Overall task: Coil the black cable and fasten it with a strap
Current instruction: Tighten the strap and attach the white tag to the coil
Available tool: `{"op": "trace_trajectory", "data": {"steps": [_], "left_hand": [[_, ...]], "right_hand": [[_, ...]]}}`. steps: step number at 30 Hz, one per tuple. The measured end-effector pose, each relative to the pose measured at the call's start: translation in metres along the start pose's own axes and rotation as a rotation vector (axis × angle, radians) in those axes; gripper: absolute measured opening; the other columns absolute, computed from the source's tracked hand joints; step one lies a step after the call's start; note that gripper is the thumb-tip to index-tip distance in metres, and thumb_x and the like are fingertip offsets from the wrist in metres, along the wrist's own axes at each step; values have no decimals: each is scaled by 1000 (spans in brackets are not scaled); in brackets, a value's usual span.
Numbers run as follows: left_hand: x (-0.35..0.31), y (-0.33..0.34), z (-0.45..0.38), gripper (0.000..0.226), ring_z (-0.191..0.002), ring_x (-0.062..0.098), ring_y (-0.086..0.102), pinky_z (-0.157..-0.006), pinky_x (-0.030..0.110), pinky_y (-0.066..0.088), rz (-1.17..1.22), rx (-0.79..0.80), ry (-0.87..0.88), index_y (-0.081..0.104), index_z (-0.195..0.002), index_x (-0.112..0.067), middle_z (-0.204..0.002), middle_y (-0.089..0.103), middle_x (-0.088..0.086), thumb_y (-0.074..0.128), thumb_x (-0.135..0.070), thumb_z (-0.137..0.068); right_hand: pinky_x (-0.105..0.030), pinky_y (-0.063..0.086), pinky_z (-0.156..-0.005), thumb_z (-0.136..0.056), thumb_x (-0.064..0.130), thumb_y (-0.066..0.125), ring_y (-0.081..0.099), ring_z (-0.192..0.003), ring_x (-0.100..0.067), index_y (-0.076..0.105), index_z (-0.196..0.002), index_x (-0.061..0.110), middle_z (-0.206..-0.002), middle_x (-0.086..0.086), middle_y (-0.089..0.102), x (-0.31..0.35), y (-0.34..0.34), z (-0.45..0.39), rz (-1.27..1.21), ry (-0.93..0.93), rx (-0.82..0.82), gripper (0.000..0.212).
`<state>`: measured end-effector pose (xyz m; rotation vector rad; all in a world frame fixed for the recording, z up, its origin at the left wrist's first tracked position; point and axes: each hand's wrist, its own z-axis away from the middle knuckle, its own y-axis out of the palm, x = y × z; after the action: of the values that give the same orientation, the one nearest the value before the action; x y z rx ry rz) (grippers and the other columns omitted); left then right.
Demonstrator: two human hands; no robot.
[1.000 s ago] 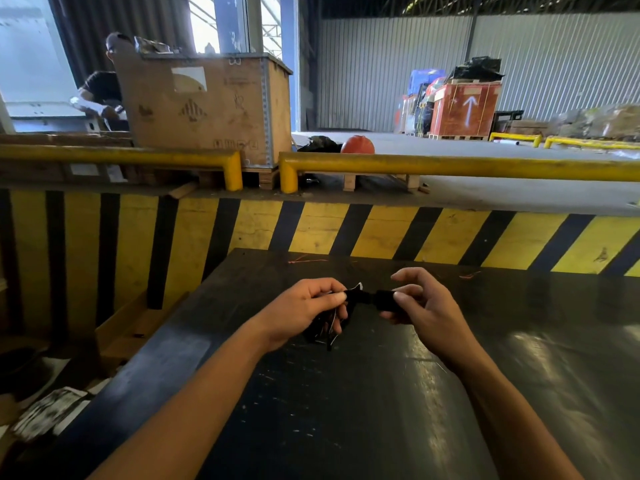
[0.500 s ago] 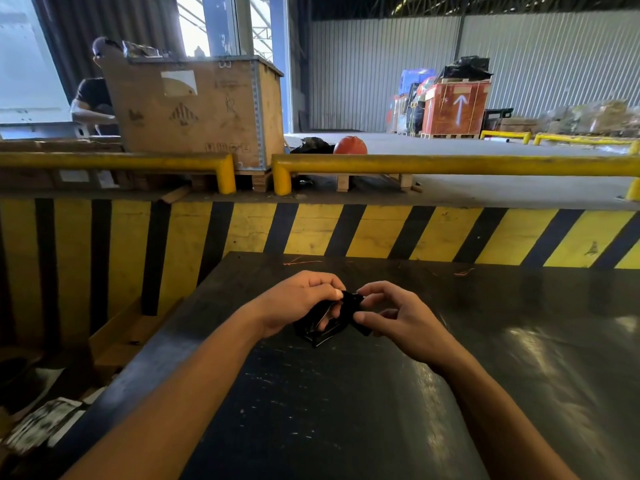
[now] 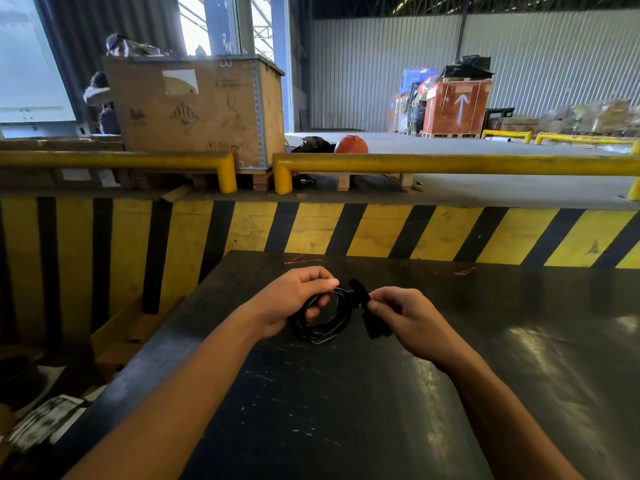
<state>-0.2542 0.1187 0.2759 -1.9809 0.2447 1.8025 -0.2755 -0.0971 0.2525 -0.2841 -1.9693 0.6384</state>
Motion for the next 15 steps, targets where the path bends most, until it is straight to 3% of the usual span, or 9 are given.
{"op": "trace_trajectory", "data": {"steps": [3, 6, 8, 10, 15], "left_hand": [[2, 1, -2, 14, -43, 5, 38, -43, 16, 33, 25, -38, -55, 61, -90, -17, -60, 49, -6, 53, -29, -94], [1, 6, -5, 21, -41, 5, 35, -39, 16, 31, 25, -32, -104, 60, -94, -16, -55, 47, -8, 50, -35, -94], [-2, 7, -6, 27, -40, 5, 35, -37, 17, 30, 29, -11, -127, 57, -96, -14, -53, 46, -8, 49, -39, -94], [-4, 8, -7, 32, -40, 6, 35, -37, 17, 30, 11, -13, -149, 56, -99, -12, -54, 47, -7, 48, -43, -94], [-4, 10, -2, 48, -49, 7, 51, -48, 19, 45, 45, 14, -78, 56, -109, -11, -67, 63, -3, 62, -48, -79]], "right_hand": [[-27, 55, -77, -91, 20, 57, 61, -89, -10, 64, -84, 29, -102, 5, 59, 1, 1, -2, 9, -36, -59, 13], [-24, 51, -87, -89, 20, 59, 54, -106, -3, 60, -78, 34, -121, 12, 50, 2, 8, -6, 130, -90, 20, 18], [-25, 55, -78, -89, 20, 60, 61, -94, -3, 59, -76, 35, -117, 9, 58, 2, 12, -7, 128, -94, 69, 20], [-21, 53, -62, -88, 18, 61, 65, -73, -4, 58, -73, 36, -96, 6, 67, 1, 16, -6, 93, -111, 55, 24], [-15, 46, -48, -81, 13, 64, 61, -57, -2, 56, -62, 30, -82, 3, 68, -7, 27, -5, 85, -67, -148, 27]]}}
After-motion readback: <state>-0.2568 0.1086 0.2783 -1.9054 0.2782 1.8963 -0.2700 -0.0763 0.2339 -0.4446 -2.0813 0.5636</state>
